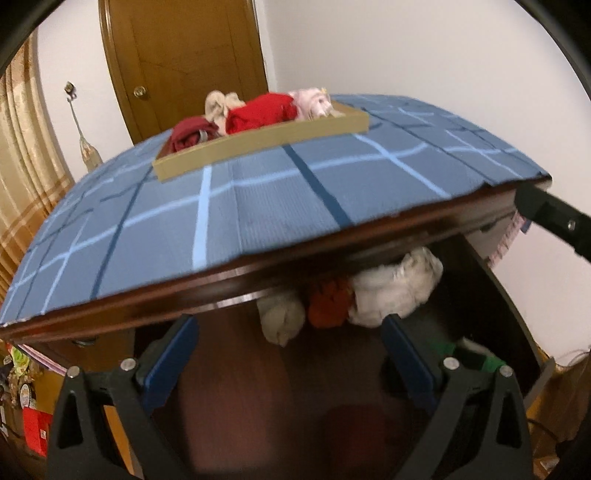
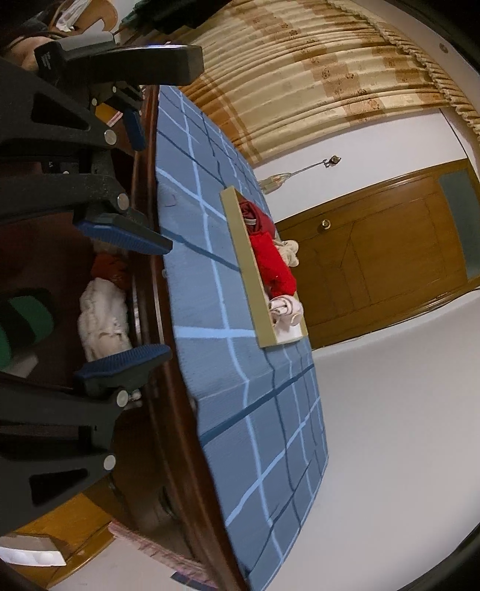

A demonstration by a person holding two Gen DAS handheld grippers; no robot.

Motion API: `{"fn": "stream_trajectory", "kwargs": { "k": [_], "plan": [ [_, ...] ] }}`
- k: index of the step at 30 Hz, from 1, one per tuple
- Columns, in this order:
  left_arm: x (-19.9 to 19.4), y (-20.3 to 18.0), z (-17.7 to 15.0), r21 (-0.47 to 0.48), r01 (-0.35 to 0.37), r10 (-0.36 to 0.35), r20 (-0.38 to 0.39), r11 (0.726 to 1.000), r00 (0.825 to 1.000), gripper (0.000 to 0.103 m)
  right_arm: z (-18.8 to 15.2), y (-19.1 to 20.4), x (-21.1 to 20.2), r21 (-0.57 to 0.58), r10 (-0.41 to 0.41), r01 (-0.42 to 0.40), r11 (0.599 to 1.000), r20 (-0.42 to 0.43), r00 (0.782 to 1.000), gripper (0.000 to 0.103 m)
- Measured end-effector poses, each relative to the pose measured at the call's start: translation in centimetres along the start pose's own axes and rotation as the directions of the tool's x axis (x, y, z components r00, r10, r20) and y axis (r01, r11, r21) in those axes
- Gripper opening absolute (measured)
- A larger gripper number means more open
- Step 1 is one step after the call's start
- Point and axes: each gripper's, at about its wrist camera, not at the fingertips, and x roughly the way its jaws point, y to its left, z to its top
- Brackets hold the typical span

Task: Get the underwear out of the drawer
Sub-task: 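Move both tools down toward the open drawer below the table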

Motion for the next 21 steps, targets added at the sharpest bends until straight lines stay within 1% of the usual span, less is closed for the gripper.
{"fn": "stream_trajectory", "kwargs": {
  "k": [3, 6, 11, 13, 14, 17, 20, 21],
  "plan": [
    [0.0, 0.1, -0.9, 0.008, -0.01, 0.01, -0.027, 1.0, 1.0, 0.1, -0.6, -0.4, -0.7, 0.002, -0.007, 0.007, 1.0, -0.017, 1.0, 0.053],
    [-0.1, 0.5, -2.0, 0.011, -0.021, 0.021, -0.056, 1.0, 0.998, 0.1, -1.6, -0.9, -1.1, 0.008, -0.015, 0.016, 1.0, -0.056, 0.998, 0.053],
    [0.3, 1.4, -4.1, 0.014, -0.011, 0.013, -0.121, 1.0, 0.993, 0.1, -3.8, -1.7, -1.0, 0.005, -0.02, 0.021, 1.0, -0.162, 0.987, 0.053],
    [0.6, 1.8, -4.7, 0.009, -0.008, 0.01, -0.146, 1.0, 0.989, 0.1, -4.7, -1.9, -0.7, 0.001, -0.019, 0.02, 1.0, -0.217, 0.976, 0.053],
    [0.9, 2.2, -5.0, 0.0, -0.002, 0.002, -0.164, 1.0, 0.986, 0.1, -5.1, -2.0, -0.3, -0.001, -0.012, 0.012, 1.0, -0.255, 0.967, 0.053],
    [1.5, 3.1, -5.7, -0.031, 0.014, -0.02, -0.209, 0.999, 0.978, 0.1, -6.1, -2.2, 0.6, -0.023, -0.01, 0.003, 1.0, -0.33, 0.944, 0.053],
    [2.1, 3.8, -6.2, -0.047, 0.032, -0.043, -0.246, 0.998, 0.968, 0.1, -6.6, -2.2, 1.2, -0.061, -0.02, -0.003, 0.998, -0.374, 0.927, 0.053],
    [2.4, 4.0, -6.3, -0.047, 0.031, -0.042, -0.258, 0.998, 0.965, 0.1, -6.8, -2.2, 1.6, -0.072, -0.012, -0.018, 0.997, -0.399, 0.917, 0.053]
  ]
}}
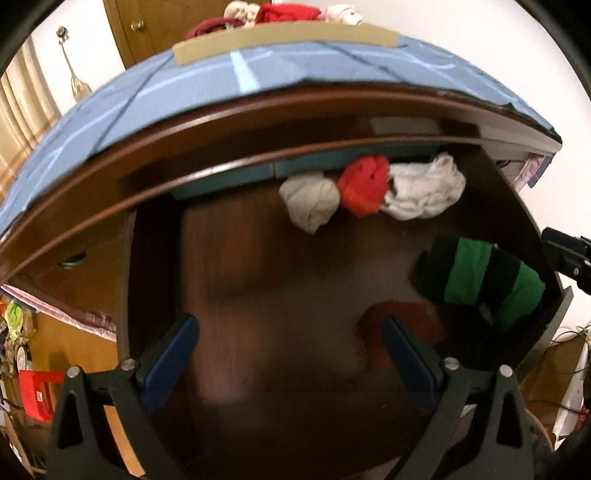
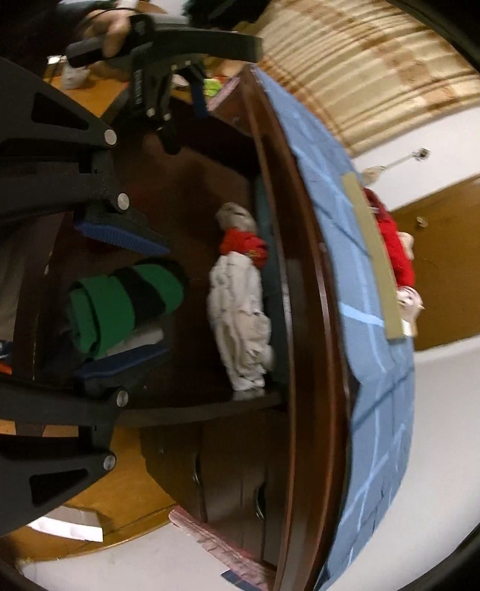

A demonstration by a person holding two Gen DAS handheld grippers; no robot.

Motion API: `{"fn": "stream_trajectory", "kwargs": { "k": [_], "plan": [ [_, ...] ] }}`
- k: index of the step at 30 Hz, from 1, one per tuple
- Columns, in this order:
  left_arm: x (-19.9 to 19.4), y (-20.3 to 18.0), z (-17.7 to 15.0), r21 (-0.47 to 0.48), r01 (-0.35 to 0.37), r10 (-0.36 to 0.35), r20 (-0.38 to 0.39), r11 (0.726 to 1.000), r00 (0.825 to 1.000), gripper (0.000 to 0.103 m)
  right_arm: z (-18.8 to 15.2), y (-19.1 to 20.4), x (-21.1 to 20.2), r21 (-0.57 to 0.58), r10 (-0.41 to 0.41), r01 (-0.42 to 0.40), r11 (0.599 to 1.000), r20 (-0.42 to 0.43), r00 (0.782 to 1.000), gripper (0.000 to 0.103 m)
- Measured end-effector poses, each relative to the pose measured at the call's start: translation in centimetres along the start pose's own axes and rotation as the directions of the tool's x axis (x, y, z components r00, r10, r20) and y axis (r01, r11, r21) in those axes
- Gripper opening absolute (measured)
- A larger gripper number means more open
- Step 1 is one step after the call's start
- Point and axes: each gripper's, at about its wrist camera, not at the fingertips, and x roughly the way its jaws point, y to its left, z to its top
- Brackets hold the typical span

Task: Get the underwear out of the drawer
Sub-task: 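Move both tools down toward the open drawer below the table, then close the right tool on the green-black striped sock while the left tool grips a dark red garment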

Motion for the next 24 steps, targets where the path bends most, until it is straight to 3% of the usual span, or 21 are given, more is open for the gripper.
{"fn": "stream_trajectory", "kwargs": {
  "k": [4, 9, 17, 24],
  "plan": [
    [0.8, 0.5, 0.0, 0.003, -0.001, 0.001, -0.041, 1.0, 0.999, 0.1, 0.1, 0.4, 1.8, -0.076, -0.006, -0.001, 0.997, -0.089, 0.996, 0.053],
    [1.8, 0.6, 0.0, -0.015, 0.074, -0.075, -0.111, 0.997, 0.991, 0.1, 0.2, 0.5, 4.3, -0.12, 0.002, -0.027, 0.992, -0.205, 0.979, 0.053],
    [3.0, 0.6, 0.0, -0.014, 0.095, -0.096, -0.163, 0.995, 0.982, 0.1, 0.2, 1.4, 7.7, -0.184, -0.047, -0.013, 0.983, -0.32, 0.946, 0.053],
    [3.7, 1.3, 0.2, -0.045, 0.102, -0.109, -0.19, 0.994, 0.976, 0.1, 0.1, 2.8, 11.7, -0.287, -0.132, -0.002, 0.958, -0.448, 0.884, 0.053]
  ]
}}
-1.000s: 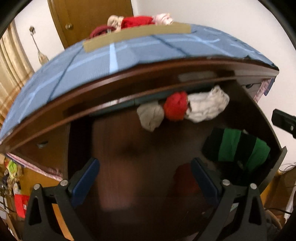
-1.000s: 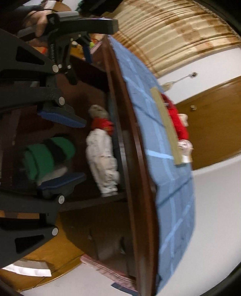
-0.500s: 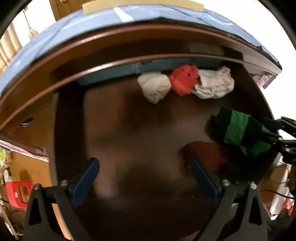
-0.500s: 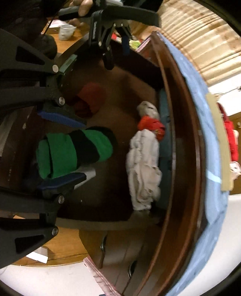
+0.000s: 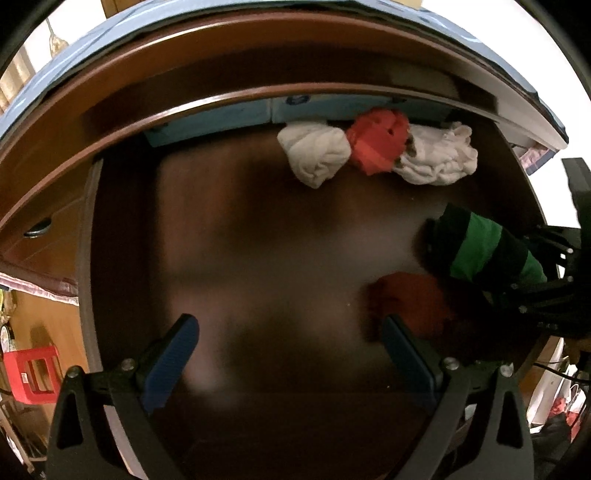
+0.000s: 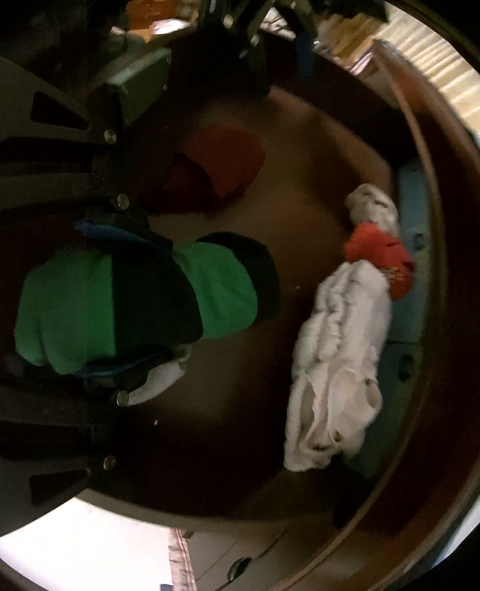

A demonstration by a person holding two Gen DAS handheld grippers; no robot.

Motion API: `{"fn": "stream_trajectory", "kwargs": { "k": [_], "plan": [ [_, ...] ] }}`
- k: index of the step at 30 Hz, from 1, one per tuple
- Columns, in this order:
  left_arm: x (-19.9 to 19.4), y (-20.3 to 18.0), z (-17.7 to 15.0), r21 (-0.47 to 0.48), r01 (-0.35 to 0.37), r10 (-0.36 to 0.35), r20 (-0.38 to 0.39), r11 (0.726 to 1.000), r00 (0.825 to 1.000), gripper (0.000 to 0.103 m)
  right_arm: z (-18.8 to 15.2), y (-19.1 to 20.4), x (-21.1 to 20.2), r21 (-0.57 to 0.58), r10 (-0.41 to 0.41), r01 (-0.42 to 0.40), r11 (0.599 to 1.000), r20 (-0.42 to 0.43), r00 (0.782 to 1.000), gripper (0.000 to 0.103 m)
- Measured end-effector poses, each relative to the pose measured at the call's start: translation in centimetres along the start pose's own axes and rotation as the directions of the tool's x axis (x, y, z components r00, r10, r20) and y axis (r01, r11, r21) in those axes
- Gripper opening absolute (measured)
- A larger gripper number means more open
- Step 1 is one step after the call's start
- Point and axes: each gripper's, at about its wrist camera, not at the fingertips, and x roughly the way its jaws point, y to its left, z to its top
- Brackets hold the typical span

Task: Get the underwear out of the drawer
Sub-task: 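Close the right tool on the green-black striped sock while the left tool grips a dark red garment, then lift the striped sock and dark red garment out of the drawer with both tools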

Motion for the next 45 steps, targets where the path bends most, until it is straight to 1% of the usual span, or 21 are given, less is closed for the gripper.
{"fn": "stream_trajectory", "kwargs": {
  "k": [3, 5, 6, 7, 9, 12, 13, 14, 16, 17, 18, 20, 22, 24, 26, 30, 34, 39, 42, 44, 45],
  "plan": [
    [0.1, -0.2, 0.4, 0.013, -0.001, 0.001, -0.008, 1.0, 1.0, 0.1, 0.4, 0.5, 1.0, -0.041, -0.024, 0.022, 0.999, -0.044, 0.999, 0.053],
    [0.2, -0.5, 0.5, 0.026, -0.002, 0.003, -0.011, 1.0, 1.0, 0.1, 0.4, 1.1, 1.2, -0.086, -0.049, 0.044, 0.995, -0.047, 0.998, 0.052],
    [0.1, -0.4, 0.5, 0.032, 0.002, -0.001, -0.014, 0.999, 1.0, 0.1, 0.3, 1.3, 1.2, -0.103, -0.058, 0.054, 0.993, -0.043, 0.997, 0.045],
    [0.2, -0.6, 0.5, 0.037, 0.01, -0.01, -0.021, 0.999, 1.0, 0.1, 0.1, 1.3, 1.0, -0.112, -0.066, 0.062, 0.992, -0.032, 0.997, 0.043],
    [0.3, -1.1, 0.4, 0.042, 0.029, -0.027, -0.036, 0.999, 0.999, 0.1, 0.0, 0.8, 0.4, -0.089, -0.036, 0.036, 0.995, -0.003, 0.999, 0.036],
    [0.5, -1.8, 0.8, 0.055, 0.057, -0.054, -0.054, 0.997, 0.997, 0.1, -0.3, -1.0, -1.8, 0.024, 0.056, -0.059, 0.998, 0.11, 0.992, 0.034],
    [0.5, -2.3, 1.1, 0.068, 0.069, -0.065, -0.058, 0.995, 0.996, 0.1, -0.6, -2.0, -2.9, 0.074, 0.11, -0.124, 0.99, 0.169, 0.98, 0.034],
    [0.6, -2.9, 1.3, 0.085, 0.08, -0.074, -0.062, 0.993, 0.995, 0.1, -0.9, -3.1, -4.2, 0.126, 0.169, -0.203, 0.971, 0.241, 0.956, 0.034],
    [0.8, -4.0, 1.8, 0.116, 0.092, -0.084, -0.071, 0.989, 0.994, 0.1, -1.4, -4.7, -6.1, 0.183, 0.22, -0.296, 0.938, 0.346, 0.912, 0.034],
    [1.0, -4.5, 2.1, 0.132, 0.095, -0.085, -0.077, 0.987, 0.993, 0.1, -1.6, -5.4, -7.1, 0.21, 0.236, -0.341, 0.916, 0.406, 0.883, 0.034],
    [1.2, -5.2, 2.3, 0.15, 0.098, -0.086, -0.085, 0.984, 0.993, 0.1, -1.9, -6.0, -8.0, 0.229, 0.24, -0.375, 0.898, 0.458, 0.856, 0.034],
    [1.8, -6.5, 2.5, 0.183, 0.108, -0.088, -0.117, 0.977, 0.989, 0.1, -2.0, -6.8, -9.3, 0.253, 0.233, -0.417, 0.873, 0.534, 0.812, 0.034],
    [2.5, -7.5, 2.6, 0.219, 0.113, -0.081, -0.15, 0.969, 0.985, 0.1, -2.6, -7.1, -9.7, 0.263, 0.227, -0.43, 0.864, 0.559, 0.798, 0.034],
    [3.1, -8.3, 2.6, 0.246, 0.103, -0.06, -0.178, 0.964, 0.982, 0.1, -2.7, -6.8, -9.4, 0.27, 0.223, -0.433, 0.86, 0.565, 0.794, 0.034],
    [4.0, -8.8, 2.8, 0.257, 0.117, -0.062, -0.215, 0.959, 0.975, 0.095, -2.9, -6.4, -9.0, 0.274, 0.225, -0.439, 0.856, 0.567, 0.793, 0.035],
    [5.9, -8.9, 3.4, 0.213, 0.128, -0.062, -0.291, 0.969, 0.955, 0.089, -3.7, -7.8, -8.9, 0.275, 0.232, -0.45, 0.849, 0.573, 0.786, 0.035],
    [7.2, -9.6, 3.5, 0.228, 0.143, -0.058, -0.342, 0.963, 0.938, 0.082, -4.0, -8.1, -9.0, 0.272, 0.222, -0.438, 0.857, 0.572, 0.79, 0.035],
    [7.2, -10.2, 3.8, 0.275, 0.107, -0.009, -0.334, 0.956, 0.943, 0.076, -4.1, -8.2, -9.3, 0.266, 0.225, -0.444, 0.856, 0.581, 0.782, 0.035],
    [7.0, -10.8, 3.8, 0.293, 0.086, 0.011, -0.314, 0.952, 0.949, 0.064, -4.0, -8.0, -9.3, 0.267, 0.223, -0.441, 0.857, 0.58, 0.784, 0.035],
    [6.5, -10.3, 3.8, 0.27, 0.108, -0.022, -0.305, 0.957, 0.952, 0.048, -4.1, -7.9, -9.3, 0.267, 0.223, -0.441, 0.857, 0.58, 0.783, 0.035],
    [6.1, -9.7, 3.1, 0.253, 0.126, -0.045, -0.302, 0.959, 0.952, 0.047, -4.1, -7.9, -9.4, 0.268, 0.221, -0.441, 0.857, 0.581, 0.783, 0.035]
  ]
}}
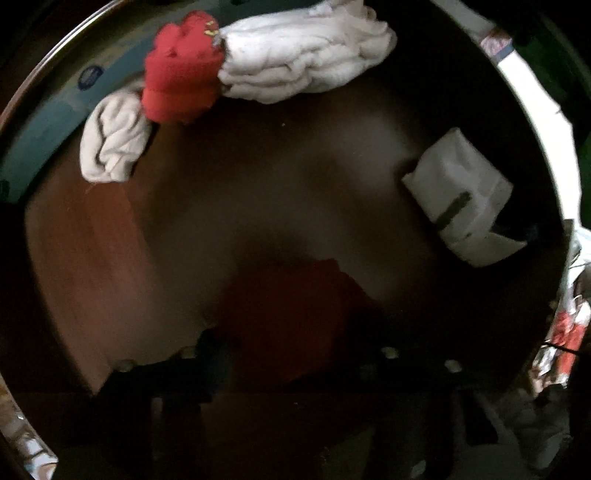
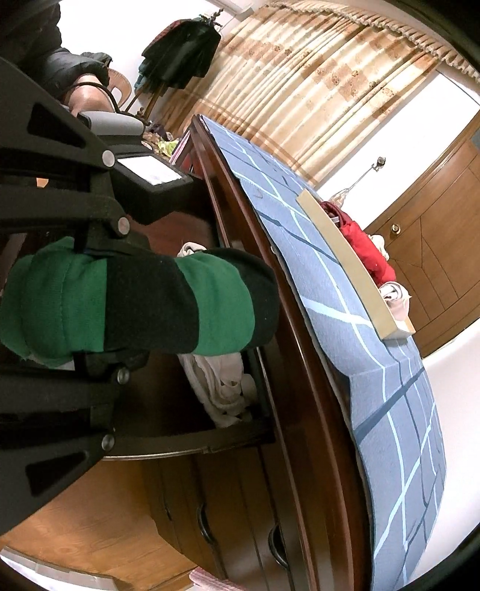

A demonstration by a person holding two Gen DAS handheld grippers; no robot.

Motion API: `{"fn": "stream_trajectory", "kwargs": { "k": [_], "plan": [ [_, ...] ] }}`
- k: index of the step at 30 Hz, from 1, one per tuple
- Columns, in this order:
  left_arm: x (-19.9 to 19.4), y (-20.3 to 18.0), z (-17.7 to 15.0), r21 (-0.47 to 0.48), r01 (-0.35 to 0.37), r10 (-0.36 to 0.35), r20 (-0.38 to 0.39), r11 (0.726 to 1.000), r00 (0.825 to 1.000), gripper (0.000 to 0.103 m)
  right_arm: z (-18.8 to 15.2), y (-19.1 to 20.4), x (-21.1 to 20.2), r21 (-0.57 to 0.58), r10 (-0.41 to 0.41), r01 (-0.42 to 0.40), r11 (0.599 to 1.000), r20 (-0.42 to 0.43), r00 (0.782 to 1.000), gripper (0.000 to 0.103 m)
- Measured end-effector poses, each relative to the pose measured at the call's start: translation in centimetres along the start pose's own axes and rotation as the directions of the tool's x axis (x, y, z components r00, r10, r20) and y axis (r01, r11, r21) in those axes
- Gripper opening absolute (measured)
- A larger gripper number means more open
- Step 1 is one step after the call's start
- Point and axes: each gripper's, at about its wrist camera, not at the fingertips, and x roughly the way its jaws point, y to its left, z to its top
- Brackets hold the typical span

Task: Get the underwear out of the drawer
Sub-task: 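Lift the striped sock and dark red garment out of the drawer with both tools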

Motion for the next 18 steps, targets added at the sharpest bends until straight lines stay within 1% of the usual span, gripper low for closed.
{"fn": "stream_trajectory", "kwargs": {
  "k": [1, 2, 4, 5, 6, 7, 9, 11, 12, 17, 18],
  "plan": [
    [-0.2, 0.1, -0.2, -0.006, 0.015, -0.015, 0.02, 1.0, 1.0, 0.045, 0.0, 0.0, 0.0, 0.001, 0.0, 0.0, 1.0, 0.001, 1.0, 0.035],
    [-0.5, 0.1, -0.4, -0.003, 0.012, -0.011, 0.046, 1.0, 0.999, 0.044, 0.0, 0.1, 0.0, 0.003, -0.001, 0.001, 1.0, 0.003, 1.0, 0.035],
    [-1.4, -0.1, -0.7, 0.006, -0.027, 0.026, 0.118, 1.0, 0.993, 0.043, -0.1, 0.3, 0.0, 0.005, -0.003, 0.003, 1.0, 0.007, 1.0, 0.035],
    [-2.0, -0.1, -0.8, 0.002, -0.04, 0.039, 0.156, 0.999, 0.987, 0.043, -0.1, 0.4, -0.1, 0.005, -0.004, 0.004, 1.0, 0.011, 1.0, 0.035],
    [-2.9, -0.1, -0.9, -0.008, -0.049, 0.049, 0.211, 0.999, 0.976, 0.043, -0.1, 0.6, -0.1, 0.004, -0.005, 0.005, 1.0, 0.014, 1.0, 0.035],
    [-3.5, -0.1, -1.0, -0.015, -0.057, 0.059, 0.245, 0.998, 0.968, 0.043, -0.2, 0.7, -0.2, 0.003, -0.007, 0.006, 1.0, 0.018, 1.0, 0.035],
    [-5.1, 0.0, -1.3, -0.037, -0.095, 0.102, 0.322, 0.995, 0.941, 0.043, -0.2, 1.1, -0.3, 0.003, -0.007, 0.007, 1.0, 0.027, 1.0, 0.035],
    [-6.7, 0.0, -1.6, -0.059, -0.128, 0.141, 0.388, 0.99, 0.911, 0.043, -0.2, 1.4, -0.4, 0.004, -0.005, 0.005, 1.0, 0.037, 0.999, 0.035],
    [-7.7, 0.0, -1.8, -0.072, -0.144, 0.161, 0.423, 0.987, 0.892, 0.043, -0.3, 1.6, -0.4, 0.004, -0.005, 0.005, 1.0, 0.042, 0.999, 0.035],
    [-10.4, 0.1, -3.2, -0.119, -0.163, 0.201, 0.522, 0.979, 0.829, 0.043, -0.4, 2.7, -0.7, 0.003, -0.001, 0.001, 1.0, 0.064, 0.998, 0.035],
    [-10.6, 0.2, -3.7, -0.127, -0.162, 0.205, 0.532, 0.979, 0.822, 0.043, -0.5, 3.0, -0.8, 0.004, 0.0, -0.001, 1.0, 0.069, 0.998, 0.035]
  ]
}}
